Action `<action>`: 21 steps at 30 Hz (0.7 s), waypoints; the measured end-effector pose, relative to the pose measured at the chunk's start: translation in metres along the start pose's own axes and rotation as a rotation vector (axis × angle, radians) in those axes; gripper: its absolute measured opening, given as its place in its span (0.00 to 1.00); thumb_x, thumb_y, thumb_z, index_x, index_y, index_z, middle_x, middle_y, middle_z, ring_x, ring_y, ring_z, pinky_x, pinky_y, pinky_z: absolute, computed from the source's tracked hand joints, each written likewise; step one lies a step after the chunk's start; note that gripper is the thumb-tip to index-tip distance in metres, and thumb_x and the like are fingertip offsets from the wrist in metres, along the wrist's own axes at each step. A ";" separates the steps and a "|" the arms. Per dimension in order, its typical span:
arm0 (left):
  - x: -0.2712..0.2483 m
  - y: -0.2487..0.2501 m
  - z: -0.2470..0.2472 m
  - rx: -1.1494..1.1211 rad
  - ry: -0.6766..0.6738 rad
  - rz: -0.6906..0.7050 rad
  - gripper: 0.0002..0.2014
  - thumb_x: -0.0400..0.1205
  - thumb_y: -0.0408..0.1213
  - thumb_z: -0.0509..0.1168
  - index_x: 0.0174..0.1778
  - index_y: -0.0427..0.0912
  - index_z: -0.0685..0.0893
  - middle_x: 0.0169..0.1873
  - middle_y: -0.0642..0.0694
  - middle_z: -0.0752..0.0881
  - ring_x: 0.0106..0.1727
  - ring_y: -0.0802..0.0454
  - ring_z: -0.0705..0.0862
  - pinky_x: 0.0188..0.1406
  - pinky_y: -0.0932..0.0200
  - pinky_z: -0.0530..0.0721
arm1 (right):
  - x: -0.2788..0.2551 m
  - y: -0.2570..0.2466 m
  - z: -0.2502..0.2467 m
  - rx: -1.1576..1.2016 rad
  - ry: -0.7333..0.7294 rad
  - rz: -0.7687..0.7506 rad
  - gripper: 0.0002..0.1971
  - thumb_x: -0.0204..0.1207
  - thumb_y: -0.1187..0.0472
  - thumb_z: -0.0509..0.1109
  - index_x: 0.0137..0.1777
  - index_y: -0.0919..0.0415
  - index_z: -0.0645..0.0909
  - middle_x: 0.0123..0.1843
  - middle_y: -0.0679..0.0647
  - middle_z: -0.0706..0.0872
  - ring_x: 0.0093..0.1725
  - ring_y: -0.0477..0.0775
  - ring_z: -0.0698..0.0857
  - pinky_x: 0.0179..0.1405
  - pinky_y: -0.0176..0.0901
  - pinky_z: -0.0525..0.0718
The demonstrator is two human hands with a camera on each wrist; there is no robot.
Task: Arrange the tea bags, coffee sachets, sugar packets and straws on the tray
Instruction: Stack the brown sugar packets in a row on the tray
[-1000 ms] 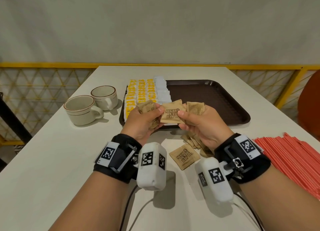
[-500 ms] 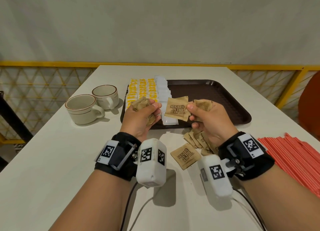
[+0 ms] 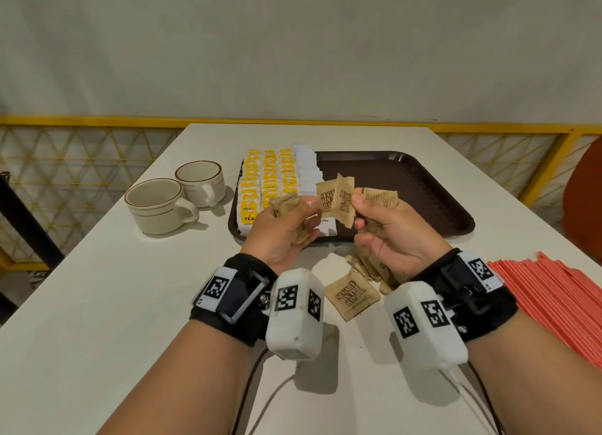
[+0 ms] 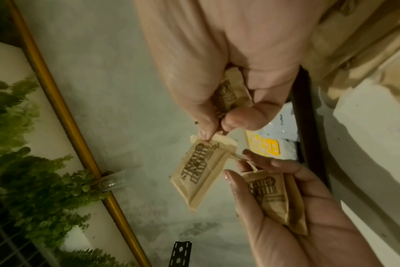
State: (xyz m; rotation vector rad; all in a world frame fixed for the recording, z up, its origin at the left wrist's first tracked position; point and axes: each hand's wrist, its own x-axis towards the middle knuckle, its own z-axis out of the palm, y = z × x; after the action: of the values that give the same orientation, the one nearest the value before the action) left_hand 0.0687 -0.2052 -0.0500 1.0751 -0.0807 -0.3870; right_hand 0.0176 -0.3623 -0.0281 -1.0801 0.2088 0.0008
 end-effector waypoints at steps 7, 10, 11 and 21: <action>-0.001 0.003 -0.002 -0.009 -0.025 0.005 0.05 0.78 0.30 0.70 0.48 0.41 0.85 0.38 0.43 0.89 0.35 0.54 0.86 0.37 0.61 0.87 | -0.001 -0.002 -0.001 -0.040 0.069 -0.003 0.14 0.76 0.66 0.70 0.60 0.69 0.82 0.43 0.60 0.88 0.27 0.44 0.76 0.18 0.31 0.75; -0.001 0.004 -0.003 0.050 -0.028 0.033 0.05 0.78 0.29 0.69 0.48 0.41 0.85 0.39 0.42 0.90 0.33 0.54 0.85 0.34 0.62 0.86 | -0.001 0.002 0.001 -0.207 0.169 -0.079 0.13 0.79 0.66 0.69 0.61 0.73 0.81 0.44 0.64 0.85 0.25 0.44 0.72 0.17 0.31 0.72; -0.001 0.005 -0.003 0.064 -0.030 0.038 0.05 0.78 0.28 0.69 0.47 0.40 0.85 0.39 0.42 0.89 0.33 0.54 0.85 0.34 0.62 0.85 | -0.001 0.002 0.001 -0.216 0.184 -0.096 0.15 0.80 0.66 0.69 0.62 0.75 0.79 0.44 0.65 0.84 0.24 0.44 0.71 0.16 0.32 0.72; -0.006 -0.006 0.012 -0.021 -0.099 0.072 0.22 0.71 0.50 0.70 0.54 0.37 0.84 0.40 0.43 0.90 0.38 0.53 0.86 0.37 0.61 0.87 | -0.003 0.009 0.012 -0.065 0.148 -0.029 0.17 0.83 0.66 0.64 0.67 0.77 0.75 0.52 0.69 0.84 0.26 0.46 0.74 0.20 0.34 0.80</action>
State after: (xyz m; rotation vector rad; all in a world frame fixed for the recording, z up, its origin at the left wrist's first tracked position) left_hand 0.0582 -0.2158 -0.0491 1.0297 -0.2027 -0.3755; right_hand 0.0154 -0.3471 -0.0295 -1.1488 0.3280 -0.0988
